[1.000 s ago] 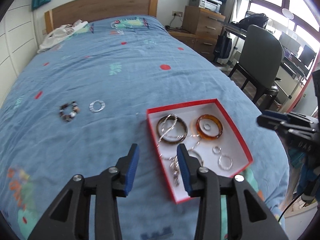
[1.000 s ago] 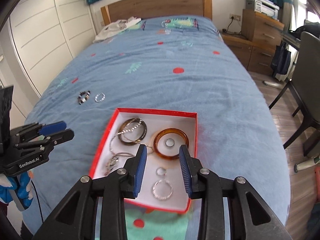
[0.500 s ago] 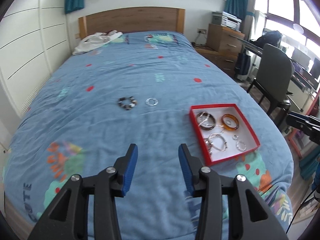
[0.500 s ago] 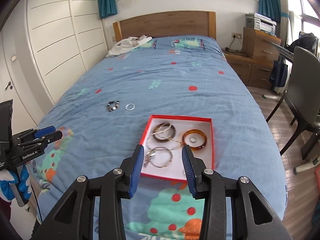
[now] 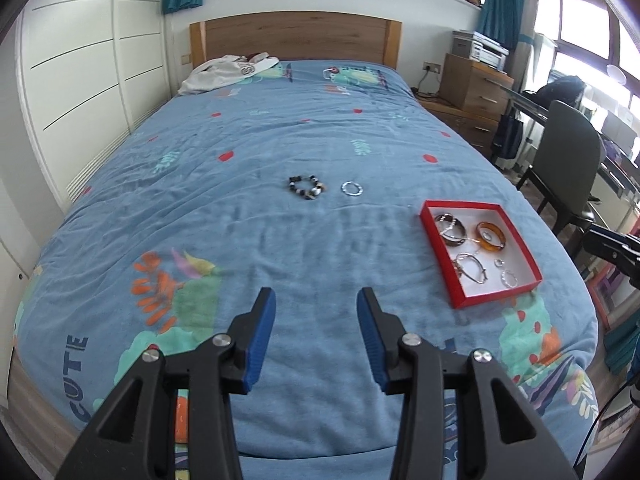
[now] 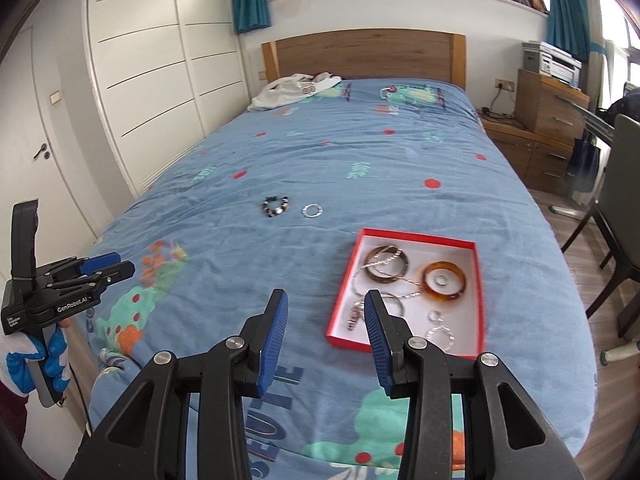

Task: Organize jewelry
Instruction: 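Withdraw both grippers from the box toward the beaded bracelet and hoop earring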

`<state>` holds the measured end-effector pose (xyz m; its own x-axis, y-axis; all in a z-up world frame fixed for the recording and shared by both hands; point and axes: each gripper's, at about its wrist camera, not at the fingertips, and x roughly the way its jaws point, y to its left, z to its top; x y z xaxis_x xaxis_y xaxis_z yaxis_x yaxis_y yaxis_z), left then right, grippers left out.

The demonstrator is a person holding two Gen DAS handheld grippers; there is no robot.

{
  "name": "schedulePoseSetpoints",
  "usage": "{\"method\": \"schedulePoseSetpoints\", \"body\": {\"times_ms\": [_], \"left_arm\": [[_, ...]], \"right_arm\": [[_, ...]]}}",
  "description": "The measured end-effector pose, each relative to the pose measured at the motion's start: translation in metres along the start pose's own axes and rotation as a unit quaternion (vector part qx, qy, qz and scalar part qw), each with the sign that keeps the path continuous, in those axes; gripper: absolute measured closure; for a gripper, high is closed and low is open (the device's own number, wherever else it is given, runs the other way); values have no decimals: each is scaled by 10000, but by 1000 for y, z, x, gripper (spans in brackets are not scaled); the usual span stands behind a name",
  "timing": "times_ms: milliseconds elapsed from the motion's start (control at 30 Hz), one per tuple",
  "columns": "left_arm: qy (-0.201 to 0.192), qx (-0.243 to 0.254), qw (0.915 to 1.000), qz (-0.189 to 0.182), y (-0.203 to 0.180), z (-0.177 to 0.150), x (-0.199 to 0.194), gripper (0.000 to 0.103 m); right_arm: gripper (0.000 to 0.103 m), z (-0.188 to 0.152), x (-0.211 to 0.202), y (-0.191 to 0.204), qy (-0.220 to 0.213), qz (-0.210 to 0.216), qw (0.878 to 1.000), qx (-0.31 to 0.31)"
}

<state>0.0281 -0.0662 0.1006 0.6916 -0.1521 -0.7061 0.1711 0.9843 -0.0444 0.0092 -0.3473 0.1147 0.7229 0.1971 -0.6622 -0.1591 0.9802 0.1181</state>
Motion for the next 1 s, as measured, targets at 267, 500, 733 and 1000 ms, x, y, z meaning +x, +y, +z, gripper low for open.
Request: {"method": "schedulePoseSetpoints", "body": {"times_ms": [267, 500, 733, 1000], "left_arm": [[257, -217, 9994, 61, 28, 1, 23, 51], [352, -301, 9989, -12, 41, 14, 52, 51], [505, -440, 9977, 62, 55, 24, 96, 51], [721, -492, 9962, -3, 70, 50, 164, 51]], "right_arm": [[62, 7, 22, 22, 37, 247, 9996, -101], [62, 22, 59, 32, 120, 416, 9990, -115], [60, 31, 111, 36, 318, 550, 9980, -67], [60, 46, 179, 32, 584, 597, 9964, 111]]}}
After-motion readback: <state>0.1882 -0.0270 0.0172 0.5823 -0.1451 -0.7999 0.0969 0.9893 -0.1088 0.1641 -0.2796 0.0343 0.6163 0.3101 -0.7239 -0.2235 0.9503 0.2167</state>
